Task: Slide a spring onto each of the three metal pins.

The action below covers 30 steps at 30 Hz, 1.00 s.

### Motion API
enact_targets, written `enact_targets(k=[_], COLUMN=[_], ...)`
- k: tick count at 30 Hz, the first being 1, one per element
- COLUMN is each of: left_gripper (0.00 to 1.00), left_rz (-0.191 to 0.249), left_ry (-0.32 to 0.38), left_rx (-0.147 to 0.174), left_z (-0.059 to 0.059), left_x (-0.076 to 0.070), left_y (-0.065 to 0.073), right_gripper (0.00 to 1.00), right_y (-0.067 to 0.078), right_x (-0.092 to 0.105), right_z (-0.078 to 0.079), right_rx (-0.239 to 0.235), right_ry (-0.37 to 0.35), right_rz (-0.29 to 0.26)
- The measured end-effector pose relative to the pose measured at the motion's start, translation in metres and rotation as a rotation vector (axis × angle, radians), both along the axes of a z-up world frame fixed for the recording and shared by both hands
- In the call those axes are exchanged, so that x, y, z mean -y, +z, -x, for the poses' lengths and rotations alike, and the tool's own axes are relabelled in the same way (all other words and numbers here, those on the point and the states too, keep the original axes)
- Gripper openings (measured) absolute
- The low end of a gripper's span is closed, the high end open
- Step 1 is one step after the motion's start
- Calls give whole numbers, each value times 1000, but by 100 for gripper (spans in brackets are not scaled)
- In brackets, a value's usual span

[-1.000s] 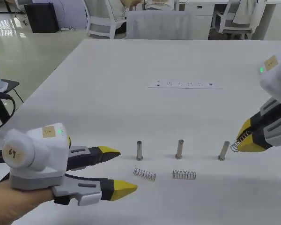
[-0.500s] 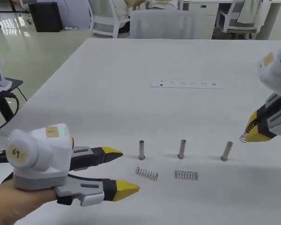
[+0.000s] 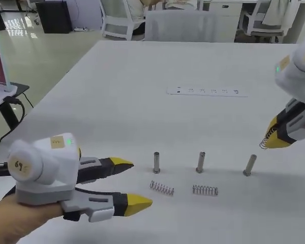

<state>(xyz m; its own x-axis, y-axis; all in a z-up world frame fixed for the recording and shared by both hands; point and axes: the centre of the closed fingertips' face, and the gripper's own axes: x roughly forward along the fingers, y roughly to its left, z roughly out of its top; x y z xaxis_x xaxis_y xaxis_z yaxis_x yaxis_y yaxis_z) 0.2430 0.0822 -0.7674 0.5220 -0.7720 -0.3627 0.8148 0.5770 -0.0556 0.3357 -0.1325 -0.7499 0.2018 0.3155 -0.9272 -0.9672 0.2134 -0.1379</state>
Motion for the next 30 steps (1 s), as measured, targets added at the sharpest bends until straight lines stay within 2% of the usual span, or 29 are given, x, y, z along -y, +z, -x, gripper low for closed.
enact_targets(k=[6,15,30], left_gripper=[48,48,48], left_rz=[-18,-16,-6], left_ry=[20,60,62], left_rx=[5,21,17], left_z=[-3,-12,-11], left_x=[-7,-21,-17], left_y=[-2,2,1], right_gripper=[9,9,9], right_y=[-3,-16,-35], right_x=[-2,-1,-4], right_z=[-3,-6,-10], right_rx=[-2,-19,-54], right_ry=[5,19,16], right_rz=[8,49,70])
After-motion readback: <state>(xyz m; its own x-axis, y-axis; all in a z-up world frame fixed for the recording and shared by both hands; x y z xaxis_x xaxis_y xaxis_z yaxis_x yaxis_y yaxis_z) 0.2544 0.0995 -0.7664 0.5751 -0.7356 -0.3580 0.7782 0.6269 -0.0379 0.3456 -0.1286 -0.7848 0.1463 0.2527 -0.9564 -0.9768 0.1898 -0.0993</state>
